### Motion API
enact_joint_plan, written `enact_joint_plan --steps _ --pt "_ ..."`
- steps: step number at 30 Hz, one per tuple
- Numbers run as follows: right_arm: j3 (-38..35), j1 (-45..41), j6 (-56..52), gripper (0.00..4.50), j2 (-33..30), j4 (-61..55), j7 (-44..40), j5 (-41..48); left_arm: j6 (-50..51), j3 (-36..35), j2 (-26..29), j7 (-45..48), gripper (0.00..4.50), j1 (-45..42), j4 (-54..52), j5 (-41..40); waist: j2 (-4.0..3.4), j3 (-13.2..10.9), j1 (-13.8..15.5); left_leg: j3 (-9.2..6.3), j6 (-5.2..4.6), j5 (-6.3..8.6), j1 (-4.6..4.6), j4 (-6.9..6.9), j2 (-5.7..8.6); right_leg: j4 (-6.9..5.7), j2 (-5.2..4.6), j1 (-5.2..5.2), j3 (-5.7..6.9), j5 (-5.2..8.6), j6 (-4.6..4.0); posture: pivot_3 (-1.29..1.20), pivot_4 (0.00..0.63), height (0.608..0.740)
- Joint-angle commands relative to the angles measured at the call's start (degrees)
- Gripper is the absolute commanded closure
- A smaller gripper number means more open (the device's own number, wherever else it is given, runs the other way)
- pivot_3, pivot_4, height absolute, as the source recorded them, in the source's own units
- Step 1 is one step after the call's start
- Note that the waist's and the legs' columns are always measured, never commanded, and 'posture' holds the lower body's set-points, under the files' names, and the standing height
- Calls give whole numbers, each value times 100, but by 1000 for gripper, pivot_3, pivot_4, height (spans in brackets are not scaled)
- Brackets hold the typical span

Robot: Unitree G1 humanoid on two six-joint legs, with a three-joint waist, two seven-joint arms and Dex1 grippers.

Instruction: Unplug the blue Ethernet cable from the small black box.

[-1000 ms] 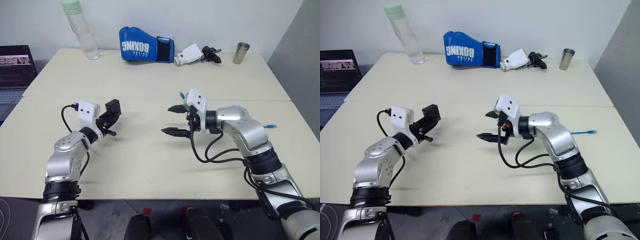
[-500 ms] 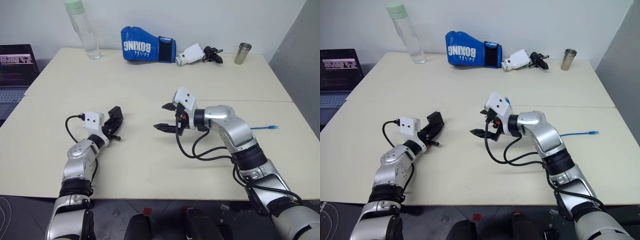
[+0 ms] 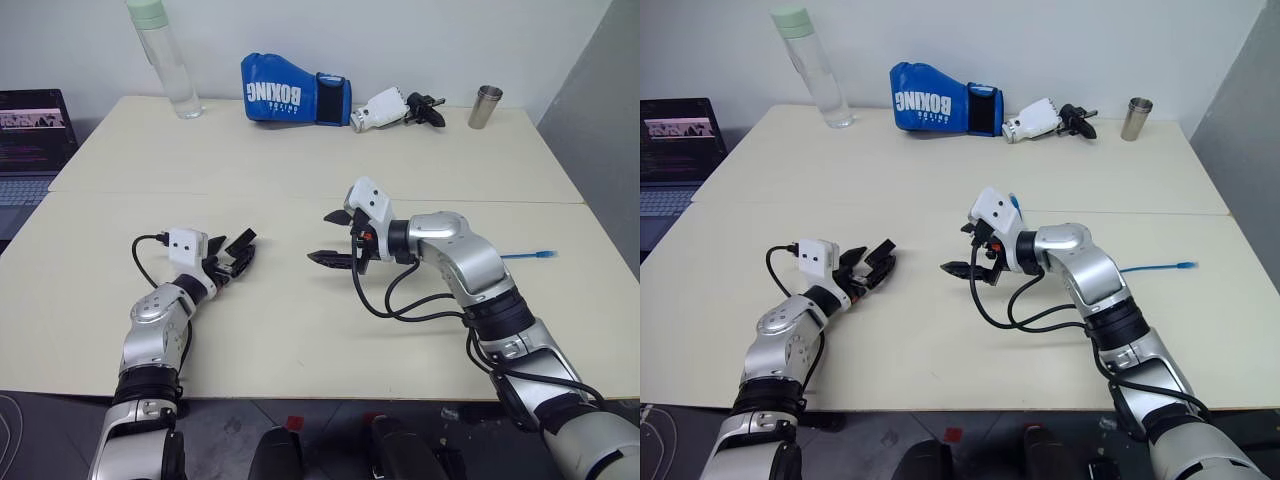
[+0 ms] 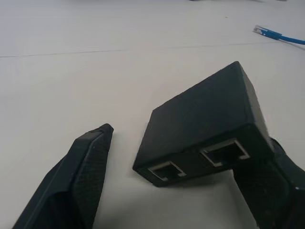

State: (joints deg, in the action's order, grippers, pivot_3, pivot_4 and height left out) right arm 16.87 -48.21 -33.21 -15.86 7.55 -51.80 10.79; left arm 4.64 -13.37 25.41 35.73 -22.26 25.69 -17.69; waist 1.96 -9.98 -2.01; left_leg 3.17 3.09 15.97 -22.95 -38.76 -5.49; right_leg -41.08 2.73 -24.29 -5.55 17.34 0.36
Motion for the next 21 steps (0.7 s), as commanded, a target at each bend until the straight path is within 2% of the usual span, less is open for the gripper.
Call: enact_joint_plan --steps 1,5,12,19,21 --pt "-72 -161 35 0 5 -189 -57 69 148 -147 86 -48 650 271 -428 -111 0 0 -3 1 0 0 0 0 0 0 0 0 -1 0 0 0 150 740" --pt "-65 -178 38 0 -24 -207 -96 52 345 -141 194 74 650 551 -875 -142 0 0 -2 1 0 0 1 0 0 0 0 0 -1 0 0 0 150 740" --pt "-78 -98 -124 0 -332 -487 -239 78 1159 -197 793 659 650 1251 -2244 -501 0 0 -34 0 0 0 -1 3 -3 2 0 -1 -1 1 -1 0 150 740" --pt "-255 114 -272 0 -772 -969 -395 218 1662 -513 1589 904 650 1614 -3199 -665 1 0 -39 -1 -1 1 0 4 0 3 0 -1 -1 1 0 0 150 740" --pt "-414 357 -196 0 -1138 -1336 -652 400 1932 -671 2073 1088 650 1793 -3655 -701 4 -2 -33 -2 -1 1 -2 6 -1 10 -1 -1 -1 1 0 0 150 740"
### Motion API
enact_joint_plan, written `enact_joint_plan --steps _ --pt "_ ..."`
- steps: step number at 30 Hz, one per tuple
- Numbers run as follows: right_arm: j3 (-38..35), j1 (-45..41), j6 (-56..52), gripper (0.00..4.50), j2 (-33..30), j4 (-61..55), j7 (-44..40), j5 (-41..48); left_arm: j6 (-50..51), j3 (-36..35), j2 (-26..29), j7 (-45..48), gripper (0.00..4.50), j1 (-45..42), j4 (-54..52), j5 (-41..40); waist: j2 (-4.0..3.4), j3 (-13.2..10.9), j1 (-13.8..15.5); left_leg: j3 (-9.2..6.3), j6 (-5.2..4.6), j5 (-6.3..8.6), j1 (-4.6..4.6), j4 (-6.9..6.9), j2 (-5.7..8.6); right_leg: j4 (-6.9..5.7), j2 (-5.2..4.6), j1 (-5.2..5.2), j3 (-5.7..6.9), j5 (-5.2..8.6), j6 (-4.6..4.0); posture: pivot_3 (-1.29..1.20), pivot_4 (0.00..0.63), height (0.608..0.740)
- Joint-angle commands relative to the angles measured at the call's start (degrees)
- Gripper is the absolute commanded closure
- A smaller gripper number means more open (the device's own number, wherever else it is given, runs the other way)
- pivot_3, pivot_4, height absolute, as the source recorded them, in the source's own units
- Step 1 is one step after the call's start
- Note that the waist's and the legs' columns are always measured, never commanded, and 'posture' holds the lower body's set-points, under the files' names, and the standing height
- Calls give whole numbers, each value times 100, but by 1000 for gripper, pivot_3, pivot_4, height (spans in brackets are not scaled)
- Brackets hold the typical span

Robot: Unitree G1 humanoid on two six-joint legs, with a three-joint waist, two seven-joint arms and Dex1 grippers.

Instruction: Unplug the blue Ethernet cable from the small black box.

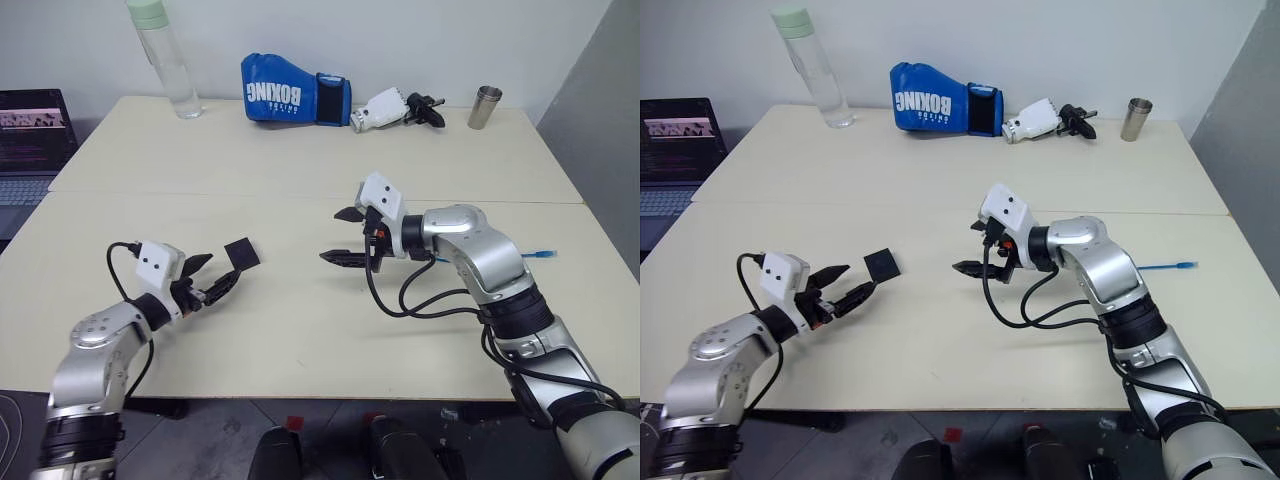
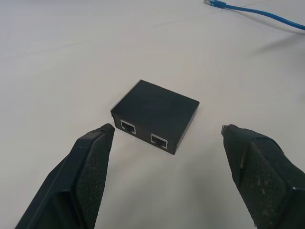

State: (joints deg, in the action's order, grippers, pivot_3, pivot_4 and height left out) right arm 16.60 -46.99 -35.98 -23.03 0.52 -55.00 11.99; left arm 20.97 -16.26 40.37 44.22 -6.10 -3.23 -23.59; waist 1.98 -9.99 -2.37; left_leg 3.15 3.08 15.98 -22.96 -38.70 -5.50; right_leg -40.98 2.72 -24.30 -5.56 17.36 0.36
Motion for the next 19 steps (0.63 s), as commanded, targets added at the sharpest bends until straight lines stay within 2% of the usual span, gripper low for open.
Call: enact_joint_plan --steps 1,8,14,19 --pt "-451 351 131 0 -591 -782 -442 353 467 -454 786 271 650 232 -930 -134 4 -3 9 -1 0 0 -2 1 0 4 0 0 1 1 0 0 150 740" --pt "-1174 932 95 0 -1346 -1417 -918 1082 973 -722 1548 719 650 164 -1405 -481 1 -5 6 2 -1 1 6 6 -1 6 1 1 -1 2 1 0 150 740" --pt "-1690 1267 -354 0 -2000 -1706 -1133 1670 1192 -792 1810 1080 650 54 -1370 -738 -2 -8 8 6 -1 1 5 6 1 10 1 0 -4 3 -1 0 150 740" --pt "-1785 1306 -472 0 -2164 -1782 -1027 1842 1136 -809 1801 1240 650 -34 -1296 -814 -2 -9 -7 6 -2 1 7 6 -1 8 3 0 -5 4 -1 0 150 740"
